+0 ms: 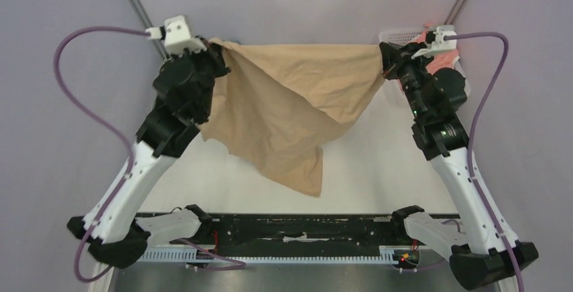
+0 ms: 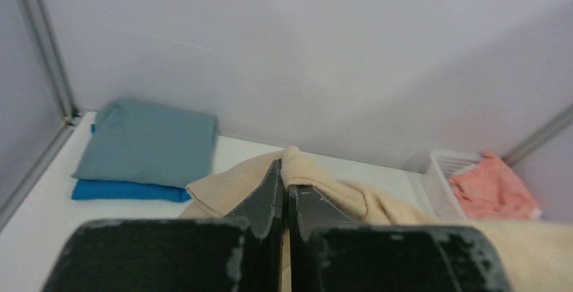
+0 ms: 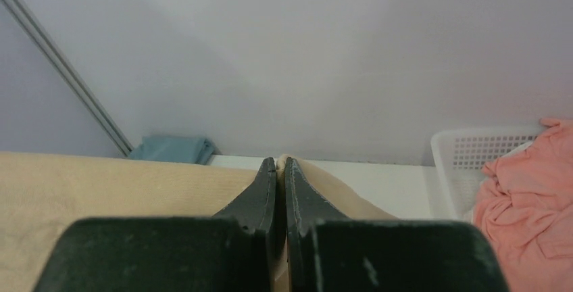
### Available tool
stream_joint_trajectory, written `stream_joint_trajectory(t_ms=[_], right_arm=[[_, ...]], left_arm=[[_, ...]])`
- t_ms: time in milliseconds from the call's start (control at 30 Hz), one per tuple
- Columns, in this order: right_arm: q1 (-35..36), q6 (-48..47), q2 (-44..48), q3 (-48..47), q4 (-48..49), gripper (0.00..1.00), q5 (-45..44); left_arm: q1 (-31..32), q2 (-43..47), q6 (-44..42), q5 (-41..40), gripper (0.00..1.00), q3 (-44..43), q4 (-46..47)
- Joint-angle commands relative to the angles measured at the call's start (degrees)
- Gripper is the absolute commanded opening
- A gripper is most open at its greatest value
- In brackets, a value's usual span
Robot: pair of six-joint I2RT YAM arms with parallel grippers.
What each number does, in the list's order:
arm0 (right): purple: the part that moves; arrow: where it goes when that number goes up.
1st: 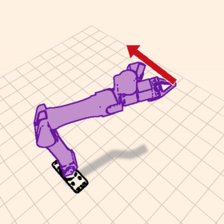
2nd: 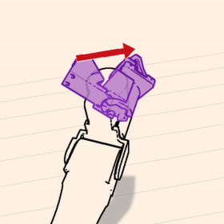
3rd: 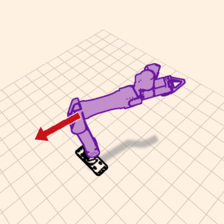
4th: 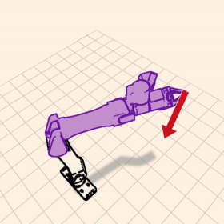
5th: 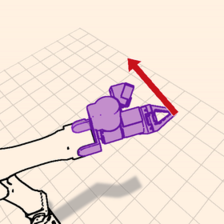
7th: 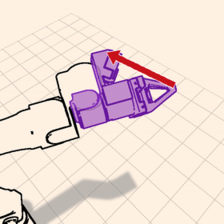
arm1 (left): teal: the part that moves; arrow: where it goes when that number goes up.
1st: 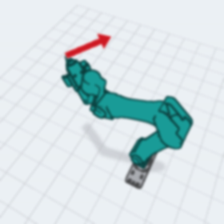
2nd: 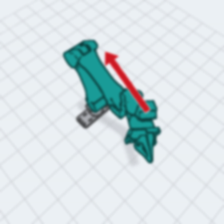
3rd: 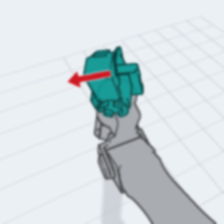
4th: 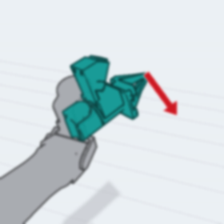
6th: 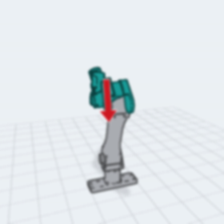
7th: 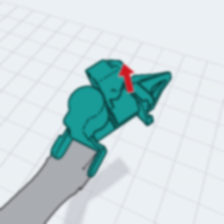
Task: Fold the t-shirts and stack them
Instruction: Flatten out the tshirt
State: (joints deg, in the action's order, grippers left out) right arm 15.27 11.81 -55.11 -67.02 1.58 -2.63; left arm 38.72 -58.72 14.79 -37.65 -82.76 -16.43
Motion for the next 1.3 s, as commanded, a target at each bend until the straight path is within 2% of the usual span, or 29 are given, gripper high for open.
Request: stream_joint_trajectory(t_ms=[0,100,200,333,433,500,567,633,767,867,900,967,1067,1133,1200,1233,1267], right_arm=[[-0.50,-3.75,-9.45,-3.46,2.75,0.00,-2.81],[-0.59,-6.07,-17.06,-8.57,4.45,0.00,-5.78],[-1.03,-7.96,-24.25,-17.83,4.88,0.00,-6.55],[-1.49,-8.52,-28.60,-27.08,2.95,0.00,-6.90],[-1.59,-8.90,-26.11,-26.06,2.72,0.00,-6.16],[-1.69,-9.45,-22.71,-21.14,3.21,0.00,-6.16],[-1.81,-10.64,-19.07,-15.07,3.14,0.00,-6.07],[-1.93,-11.30,-15.59,-8.86,1.67,0.00,-6.00],[-1.91,-11.20,-11.22,0.61,-12.91,0.00,-4.43],[-1.94,-11.33,-11.63,5.26,-22.44,0.01,-2.56],[-1.92,-11.31,-12.36,7.03,-23.30,0.01,-4.45],[-1.98,-9.76,-14.43,10.79,-23.56,0.12,-11.53],[-1.94,-5.98,-19.63,11.87,-27.00,0.62,-20.78],[-1.95,-4.95,-21.59,11.43,-27.77,0.80,-23.81],[-1.95,-4.25,-22.06,10.80,-27.70,0.94,-23.73],[-1.95,-3.96,-21.73,10.84,-27.35,0.98,-23.08],[-1.91,-3.78,-21.24,11.27,-26.43,0.98,-22.30]], left_arm=[[-9.51,-16.82,-4.25,0.22,0.02,-10.41,0.21],[-15.99,-26.42,-1.90,2.49,0.02,-20.50,-2.05],[-16.85,-32.40,-4.48,4.37,0.02,-30.40,-1.57],[-17.46,-35.25,-6.07,4.35,0.02,-40.66,-2.89],[-17.53,-33.05,-6.88,5.10,0.02,-41.80,-3.35],[-17.50,-28.83,-6.30,6.56,0.02,-36.49,-3.00],[-17.45,-22.76,-5.30,8.99,0.02,-25.72,-1.36],[-17.44,-15.23,-2.82,12.13,0.02,-11.35,0.68],[-17.36,-0.87,10.95,14.23,0.02,21.16,2.63],[-16.99,5.80,20.49,18.79,0.02,37.69,2.10],[-16.88,7.09,22.52,19.83,0.06,41.28,2.59],[-16.69,8.40,24.26,22.11,0.21,45.47,1.02],[-15.78,9.36,25.42,20.58,0.47,45.69,-4.86],[-15.43,10.42,23.94,22.32,0.66,44.70,-6.44],[-15.19,12.14,23.73,24.51,0.72,44.37,-5.45],[-15.11,12.85,23.54,25.39,0.76,44.75,-4.26],[-15.16,13.28,23.53,25.65,0.77,45.29,-2.85]])
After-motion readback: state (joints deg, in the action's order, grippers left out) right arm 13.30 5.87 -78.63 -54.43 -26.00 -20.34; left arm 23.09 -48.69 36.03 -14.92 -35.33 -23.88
